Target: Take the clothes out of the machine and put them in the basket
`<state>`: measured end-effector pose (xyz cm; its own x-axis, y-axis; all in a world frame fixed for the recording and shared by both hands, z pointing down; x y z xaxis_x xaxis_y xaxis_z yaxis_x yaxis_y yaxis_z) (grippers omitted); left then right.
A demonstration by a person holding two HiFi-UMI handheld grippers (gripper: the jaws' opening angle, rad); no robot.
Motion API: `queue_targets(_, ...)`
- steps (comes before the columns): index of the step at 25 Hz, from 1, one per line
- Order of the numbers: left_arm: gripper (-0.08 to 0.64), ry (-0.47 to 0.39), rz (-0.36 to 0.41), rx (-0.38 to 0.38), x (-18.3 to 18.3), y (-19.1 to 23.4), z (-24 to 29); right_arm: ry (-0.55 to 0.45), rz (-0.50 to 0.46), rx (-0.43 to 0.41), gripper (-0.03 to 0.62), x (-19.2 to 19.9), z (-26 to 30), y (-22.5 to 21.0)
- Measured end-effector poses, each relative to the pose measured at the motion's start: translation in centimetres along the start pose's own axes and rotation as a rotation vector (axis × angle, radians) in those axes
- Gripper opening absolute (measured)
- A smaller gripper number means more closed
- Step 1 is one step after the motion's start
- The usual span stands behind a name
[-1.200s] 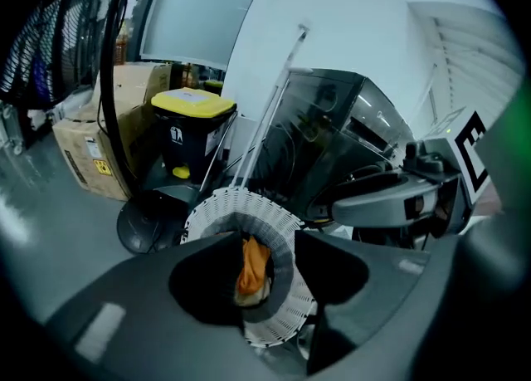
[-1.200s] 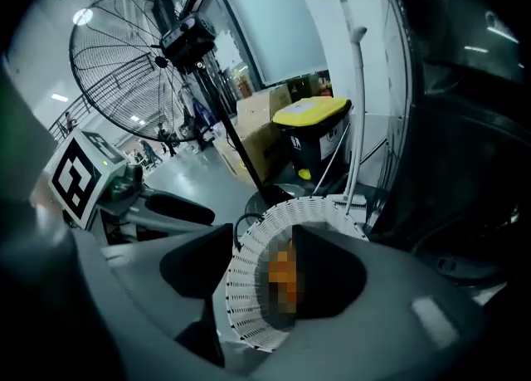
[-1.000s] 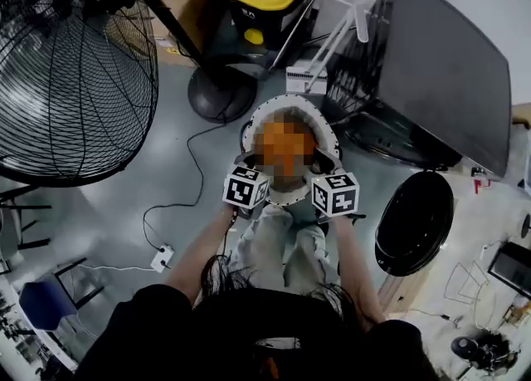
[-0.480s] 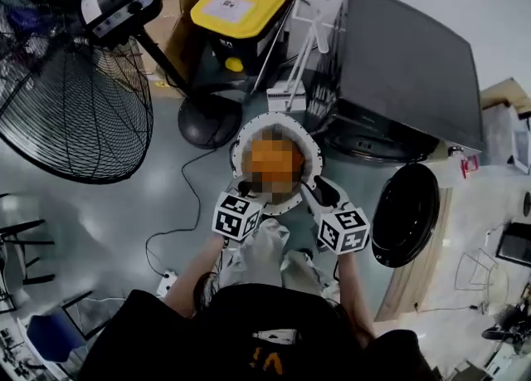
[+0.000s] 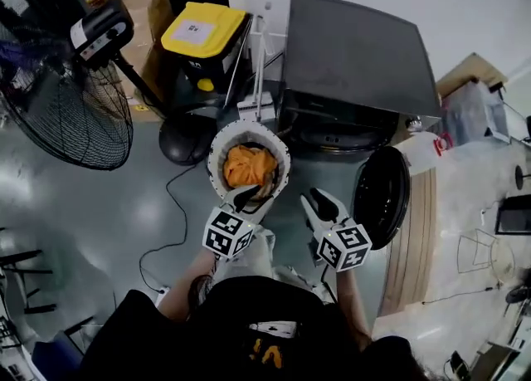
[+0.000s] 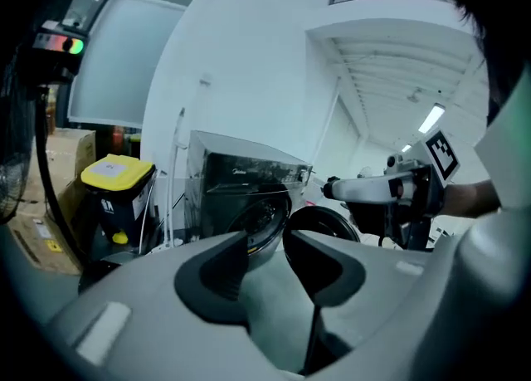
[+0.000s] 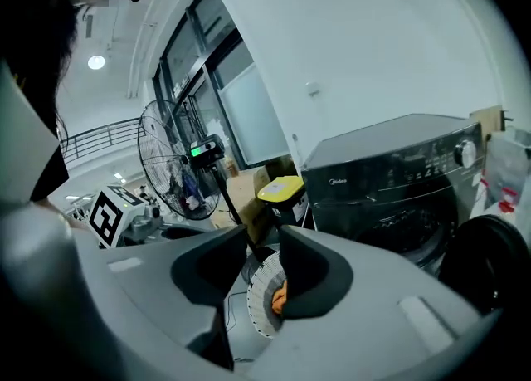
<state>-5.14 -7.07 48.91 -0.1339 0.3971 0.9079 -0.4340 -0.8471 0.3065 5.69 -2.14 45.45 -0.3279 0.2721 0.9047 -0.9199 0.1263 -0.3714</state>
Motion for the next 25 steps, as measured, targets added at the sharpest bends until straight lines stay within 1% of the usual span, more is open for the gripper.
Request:
queue_targets(3,0.173,-0.040,0.032,0.022,-1.4,-3.7,-0.1,-0.038,-0.002,0.016,0.132,-0.8,-4.3,-0.3)
queue_targets(6,0.173,-0.078,0.046,0.039,-2.7,-7.8,-0.8,-0.083,-0.002,0.029,0.130,-1.6,-8.5,-0.3)
queue_targets(9,0.173,-0.098,0.065,0.066,-3.1,-12.1,-1.6,-0.124,-0.006,0.036,0.127,-2.1,-12.5,-0.2)
queue_targets(11,0.169,-0.105,0.079,0.089,-2.9,-14.9,-2.1,-0.148,-0.010,0.039,0.126,-2.4,-15.1,0.0)
queue_targets(17,0.115,-0.130,0.095,0.140,-1.6,-22.1,-3.7,-0.202,-0.037,0.038,0.118,-2.5,-22.2,1.1)
queue_targets(22,0.104,-0.173,0.081,0.145,-1.2,-26.5,-5.8,-0.221,-0.059,0.036,0.109,-2.2,-26.6,2.1)
queue_targets(25,0.083,-0.177,0.067,0.144,-0.6,-28.2,-7.1,-0.233,-0.069,0.037,0.099,-2.2,-28.3,2.8)
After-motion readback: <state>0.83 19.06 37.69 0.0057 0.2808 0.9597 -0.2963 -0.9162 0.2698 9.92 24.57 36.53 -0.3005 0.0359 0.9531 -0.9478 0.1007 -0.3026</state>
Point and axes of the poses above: the fingertips, and each gripper's own axes: z forward along the fingers, y to its left, x out of its underside, the point moved 2 cm from there along -z, backward along the fingers, and after that the axes turned 14 degrees about -y, right-handed, at the moved point
